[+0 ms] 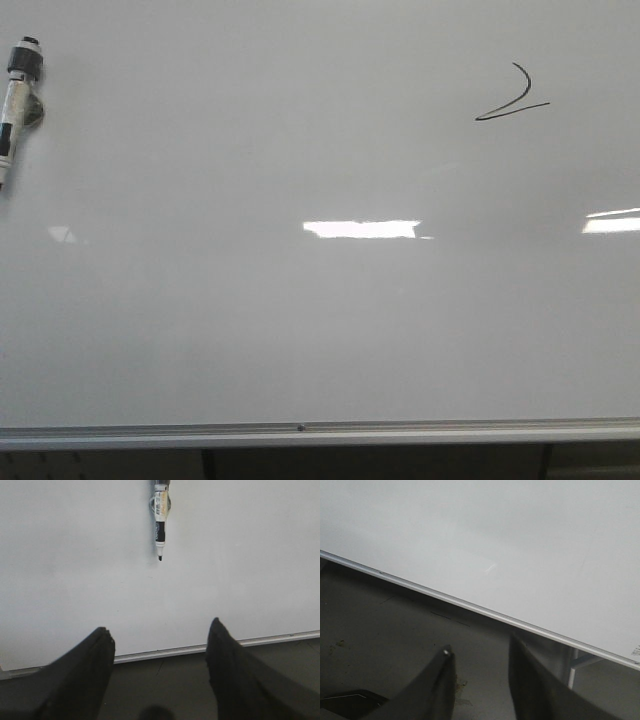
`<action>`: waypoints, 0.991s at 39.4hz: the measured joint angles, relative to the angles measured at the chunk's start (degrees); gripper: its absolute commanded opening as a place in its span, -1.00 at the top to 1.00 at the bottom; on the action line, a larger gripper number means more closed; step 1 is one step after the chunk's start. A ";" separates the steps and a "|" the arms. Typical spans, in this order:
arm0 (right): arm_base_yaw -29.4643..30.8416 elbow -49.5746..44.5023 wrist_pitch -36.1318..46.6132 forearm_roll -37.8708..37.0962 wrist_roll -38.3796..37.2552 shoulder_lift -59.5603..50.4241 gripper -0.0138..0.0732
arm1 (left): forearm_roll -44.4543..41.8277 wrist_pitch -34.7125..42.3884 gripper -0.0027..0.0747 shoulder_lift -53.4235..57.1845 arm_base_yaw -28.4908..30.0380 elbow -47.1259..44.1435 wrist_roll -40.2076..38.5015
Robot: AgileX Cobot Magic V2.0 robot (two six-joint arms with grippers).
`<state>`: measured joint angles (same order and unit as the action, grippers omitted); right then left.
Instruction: Write number 2 on whiteboard
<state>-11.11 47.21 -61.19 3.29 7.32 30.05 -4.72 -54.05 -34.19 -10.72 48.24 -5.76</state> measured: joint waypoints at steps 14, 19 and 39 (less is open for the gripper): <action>0.00 0.00 0.09 0.00 -0.83 0.00 0.84 | -0.05 -0.09 0.98 0.00 0.00 0.00 0.00; 0.00 0.00 0.88 0.00 -1.22 0.00 0.84 | -0.14 -0.22 0.98 0.00 0.00 0.00 0.00; 0.00 0.00 0.99 0.00 -1.33 0.00 0.84 | -0.14 -0.25 0.98 0.42 0.00 -0.24 0.00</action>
<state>-11.11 47.21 -60.19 3.29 5.99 30.05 -4.86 -54.30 -33.77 -10.72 48.00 -5.76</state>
